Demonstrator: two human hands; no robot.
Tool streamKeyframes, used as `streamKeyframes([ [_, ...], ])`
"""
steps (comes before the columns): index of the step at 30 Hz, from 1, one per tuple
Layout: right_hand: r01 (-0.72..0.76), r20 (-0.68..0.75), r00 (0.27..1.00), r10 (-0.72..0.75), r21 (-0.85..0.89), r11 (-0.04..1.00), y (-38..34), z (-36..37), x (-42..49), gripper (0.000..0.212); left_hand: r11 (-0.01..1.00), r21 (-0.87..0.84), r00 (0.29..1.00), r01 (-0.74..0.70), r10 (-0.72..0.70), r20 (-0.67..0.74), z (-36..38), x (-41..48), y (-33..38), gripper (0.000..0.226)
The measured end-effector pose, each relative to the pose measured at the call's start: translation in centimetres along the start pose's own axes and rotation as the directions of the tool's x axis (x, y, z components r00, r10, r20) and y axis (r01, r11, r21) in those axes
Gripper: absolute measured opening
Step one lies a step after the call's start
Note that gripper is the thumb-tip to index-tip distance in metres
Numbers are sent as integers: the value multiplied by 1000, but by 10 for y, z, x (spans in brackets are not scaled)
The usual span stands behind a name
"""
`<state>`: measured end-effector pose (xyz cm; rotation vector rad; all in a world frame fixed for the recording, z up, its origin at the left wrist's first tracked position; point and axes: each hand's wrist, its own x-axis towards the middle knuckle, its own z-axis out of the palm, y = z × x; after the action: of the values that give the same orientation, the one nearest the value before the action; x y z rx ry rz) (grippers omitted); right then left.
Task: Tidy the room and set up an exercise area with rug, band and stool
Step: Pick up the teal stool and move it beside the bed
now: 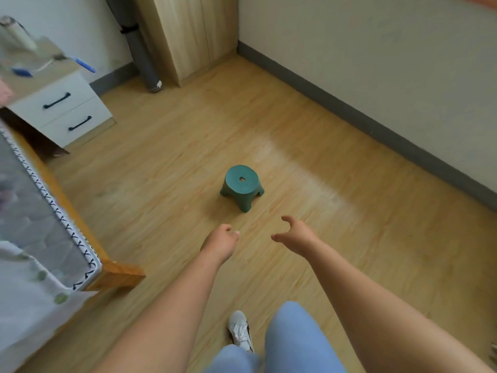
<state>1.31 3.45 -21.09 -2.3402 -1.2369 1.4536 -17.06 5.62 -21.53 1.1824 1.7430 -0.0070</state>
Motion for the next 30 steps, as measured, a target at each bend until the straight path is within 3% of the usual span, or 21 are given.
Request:
streamKeyframes([
  [10,47,64,997,-41,-91,995,-78,-43,108,72,994,-85,997,74,-75,-5,-42,96,64,50],
  [17,10,151,988,10,-136,991,-136,-81,206,69,979,-148,990,144,-142,20,-69,174,121,49],
  [22,-5,154,988,32,-177,984,-172,-86,269,68,974,-138,984,178,-179,0,-84,233,127,48],
  [30,-44,156,985,72,-179,983,-194,-66,367,69,968,-108,972,226,-217,87,-86,345,127,49],
])
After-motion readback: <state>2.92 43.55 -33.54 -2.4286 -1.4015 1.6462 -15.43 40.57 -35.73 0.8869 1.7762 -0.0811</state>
